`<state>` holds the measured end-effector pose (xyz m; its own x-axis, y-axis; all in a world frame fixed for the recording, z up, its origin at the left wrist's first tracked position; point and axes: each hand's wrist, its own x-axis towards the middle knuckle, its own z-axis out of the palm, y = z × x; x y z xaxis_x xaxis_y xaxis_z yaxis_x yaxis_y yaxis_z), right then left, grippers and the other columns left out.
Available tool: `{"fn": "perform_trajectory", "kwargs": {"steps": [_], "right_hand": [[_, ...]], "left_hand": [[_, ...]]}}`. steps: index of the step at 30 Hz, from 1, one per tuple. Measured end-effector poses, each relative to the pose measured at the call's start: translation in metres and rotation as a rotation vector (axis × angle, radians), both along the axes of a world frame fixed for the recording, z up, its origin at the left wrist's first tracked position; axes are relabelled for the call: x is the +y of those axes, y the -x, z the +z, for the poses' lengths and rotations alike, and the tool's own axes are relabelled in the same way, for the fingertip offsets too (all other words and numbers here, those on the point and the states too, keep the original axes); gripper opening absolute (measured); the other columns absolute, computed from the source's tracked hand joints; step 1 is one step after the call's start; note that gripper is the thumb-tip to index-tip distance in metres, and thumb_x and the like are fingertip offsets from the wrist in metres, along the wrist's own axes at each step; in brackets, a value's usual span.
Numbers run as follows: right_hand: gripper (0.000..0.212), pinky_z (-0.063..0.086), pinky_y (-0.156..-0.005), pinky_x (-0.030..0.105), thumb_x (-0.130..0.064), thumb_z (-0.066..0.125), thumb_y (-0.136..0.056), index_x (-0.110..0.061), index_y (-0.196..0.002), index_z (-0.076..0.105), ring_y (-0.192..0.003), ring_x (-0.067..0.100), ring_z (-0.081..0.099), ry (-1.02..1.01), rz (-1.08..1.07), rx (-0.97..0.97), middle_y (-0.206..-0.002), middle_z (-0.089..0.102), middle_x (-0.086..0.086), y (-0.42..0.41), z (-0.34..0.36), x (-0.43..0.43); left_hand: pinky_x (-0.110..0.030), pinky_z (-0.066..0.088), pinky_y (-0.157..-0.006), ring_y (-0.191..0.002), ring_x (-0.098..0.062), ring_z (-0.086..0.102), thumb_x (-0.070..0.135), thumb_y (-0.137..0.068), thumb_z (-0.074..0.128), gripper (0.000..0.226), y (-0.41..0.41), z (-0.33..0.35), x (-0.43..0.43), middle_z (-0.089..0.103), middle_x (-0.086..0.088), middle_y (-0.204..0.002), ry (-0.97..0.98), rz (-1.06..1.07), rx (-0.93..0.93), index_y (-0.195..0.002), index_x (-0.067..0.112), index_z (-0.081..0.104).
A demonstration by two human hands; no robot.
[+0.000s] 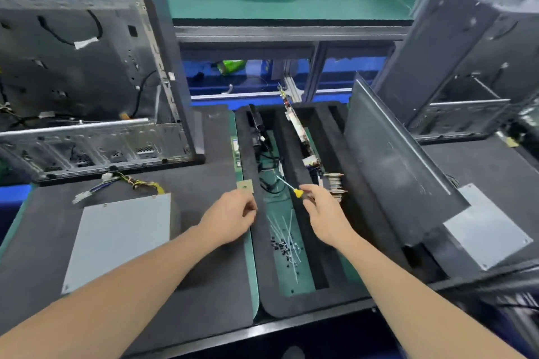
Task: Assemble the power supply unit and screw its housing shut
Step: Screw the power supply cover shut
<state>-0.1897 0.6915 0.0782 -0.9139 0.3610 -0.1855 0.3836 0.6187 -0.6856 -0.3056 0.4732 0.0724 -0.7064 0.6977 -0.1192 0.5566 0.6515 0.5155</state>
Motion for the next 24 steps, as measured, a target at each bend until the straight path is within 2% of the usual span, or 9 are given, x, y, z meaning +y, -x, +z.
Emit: {"fn": "perform_trajectory", "kwargs": {"steps": [3,6,10,14,19,24], "right_hand": [[0.035,0.045,-0.092,0.036,-0.019,0.042,-0.112,-0.017,-0.146,0.048,-0.108,0.025,0.058,-0.063,0.040,-0.048,-0.131,0.052,0.007,-0.005,-0.013,0.012],[0.034,0.043,-0.083,0.038,-0.022,0.043,-0.110,-0.016,-0.143,0.045,-0.103,0.027,0.057,-0.104,0.134,-0.084,-0.128,0.051,0.005,0.001,-0.012,0.020],[0.019,0.037,-0.059,0.035,-0.020,0.049,-0.104,-0.015,-0.121,0.043,-0.075,0.019,0.053,-0.071,0.160,-0.143,-0.094,0.055,0.000,0.013,-0.010,0.027],[0.017,0.035,-0.057,0.037,-0.017,0.051,-0.101,-0.015,-0.111,0.037,-0.069,0.020,0.048,-0.039,0.190,-0.148,-0.090,0.057,0.008,0.020,-0.012,0.026],[0.018,0.033,-0.057,0.034,-0.015,0.052,-0.102,-0.017,-0.110,0.036,-0.067,0.017,0.043,0.023,0.190,-0.144,-0.085,0.050,0.003,0.021,-0.018,0.028],[0.013,0.035,-0.057,0.034,-0.015,0.050,-0.104,-0.015,-0.112,0.039,-0.067,0.016,0.046,0.014,0.195,-0.152,-0.082,0.051,-0.001,0.025,-0.019,0.033]], "left_hand": [[-0.037,0.053,-0.074,-0.085,-0.014,0.056,0.025,-0.097,0.059,0.006,-0.006,-0.016,0.005,0.057,0.009,-0.090,-0.001,0.052,0.080,-0.092,0.026,0.061],[-0.032,0.044,-0.060,-0.081,-0.011,0.050,0.032,-0.098,0.056,0.004,-0.013,-0.029,0.004,0.054,0.016,-0.087,-0.001,0.088,0.229,-0.094,0.032,0.057],[-0.030,0.036,-0.060,-0.078,-0.011,0.043,0.036,-0.098,0.053,0.007,-0.019,-0.042,0.008,0.048,0.019,-0.084,0.019,0.138,0.336,-0.092,0.033,0.053],[-0.030,0.034,-0.060,-0.076,-0.010,0.041,0.036,-0.098,0.054,0.008,-0.020,-0.045,0.009,0.043,0.020,-0.079,0.012,0.176,0.365,-0.090,0.034,0.052],[-0.030,0.032,-0.059,-0.075,-0.013,0.046,0.037,-0.095,0.055,0.009,-0.020,-0.048,0.011,0.044,0.018,-0.075,0.024,0.205,0.394,-0.088,0.034,0.052],[-0.030,0.029,-0.061,-0.074,-0.012,0.041,0.038,-0.094,0.058,0.012,-0.020,-0.051,0.013,0.041,0.019,-0.074,0.023,0.228,0.394,-0.086,0.034,0.050]]}}
